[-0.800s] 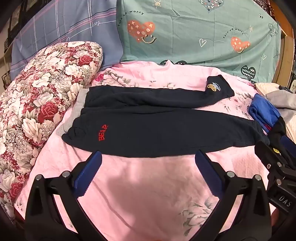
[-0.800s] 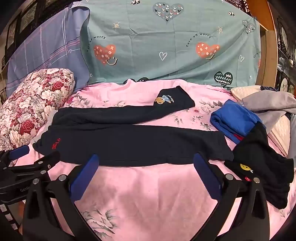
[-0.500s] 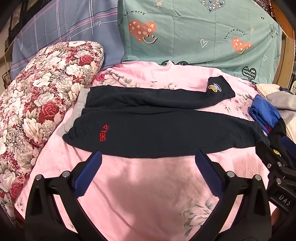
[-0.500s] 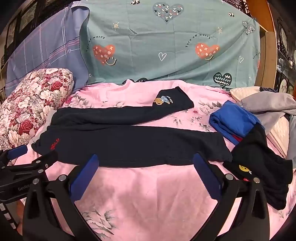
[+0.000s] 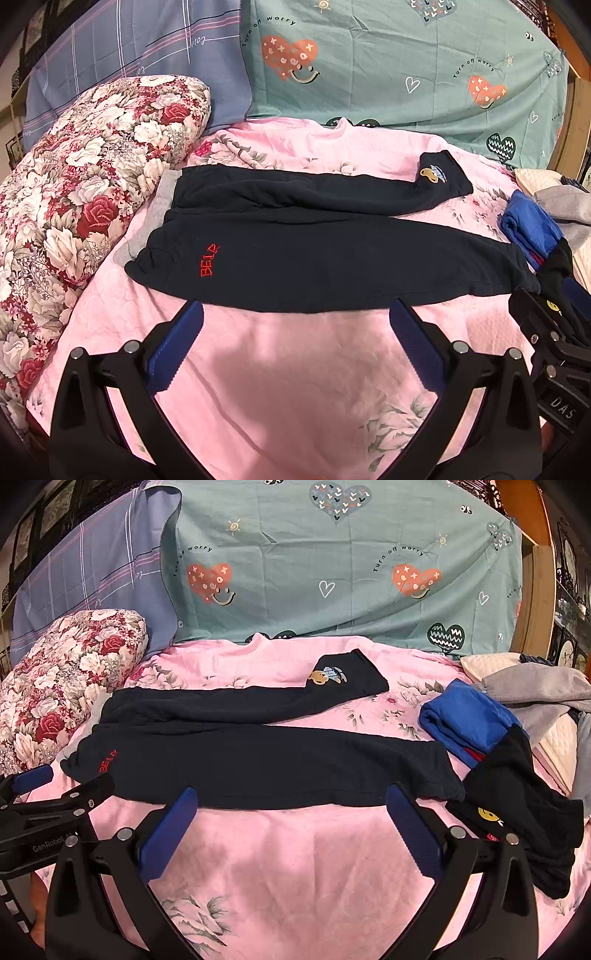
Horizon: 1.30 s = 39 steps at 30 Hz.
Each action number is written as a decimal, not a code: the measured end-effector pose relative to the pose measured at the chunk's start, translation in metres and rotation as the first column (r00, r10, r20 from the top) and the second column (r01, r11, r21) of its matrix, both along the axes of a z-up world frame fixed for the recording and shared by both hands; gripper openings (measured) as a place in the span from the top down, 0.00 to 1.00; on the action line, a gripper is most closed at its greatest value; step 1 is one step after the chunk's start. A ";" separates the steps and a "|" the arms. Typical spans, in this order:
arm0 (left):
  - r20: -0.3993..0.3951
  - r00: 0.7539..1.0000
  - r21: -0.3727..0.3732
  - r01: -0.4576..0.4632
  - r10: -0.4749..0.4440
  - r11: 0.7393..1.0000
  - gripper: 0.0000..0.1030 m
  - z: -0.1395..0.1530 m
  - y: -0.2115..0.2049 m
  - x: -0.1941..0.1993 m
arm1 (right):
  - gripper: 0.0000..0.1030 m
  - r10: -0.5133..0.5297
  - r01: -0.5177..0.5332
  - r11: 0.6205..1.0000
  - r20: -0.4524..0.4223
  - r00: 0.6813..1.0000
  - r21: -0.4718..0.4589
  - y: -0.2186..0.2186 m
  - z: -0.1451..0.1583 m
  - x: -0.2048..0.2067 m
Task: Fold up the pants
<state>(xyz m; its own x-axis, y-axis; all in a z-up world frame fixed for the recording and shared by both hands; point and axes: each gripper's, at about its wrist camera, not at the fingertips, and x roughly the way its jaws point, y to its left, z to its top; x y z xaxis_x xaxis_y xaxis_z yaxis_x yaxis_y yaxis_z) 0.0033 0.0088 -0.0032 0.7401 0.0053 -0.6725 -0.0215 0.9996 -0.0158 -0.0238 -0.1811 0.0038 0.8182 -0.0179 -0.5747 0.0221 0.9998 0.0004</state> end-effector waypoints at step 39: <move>0.001 1.000 -0.005 -0.009 0.009 1.000 0.02 -0.001 0.006 -0.001 | 0.01 0.018 -0.018 1.000 -0.002 1.000 0.013 0.007 -0.003 0.000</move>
<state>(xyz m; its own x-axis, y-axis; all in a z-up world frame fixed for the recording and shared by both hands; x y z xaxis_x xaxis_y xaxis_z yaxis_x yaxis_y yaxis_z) 0.0021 0.0150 -0.0041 0.7405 0.0090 -0.6720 -0.0309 0.9993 -0.0207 -0.0237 -0.1739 0.0005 0.8170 0.0041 -0.5767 0.0041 0.9999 0.0129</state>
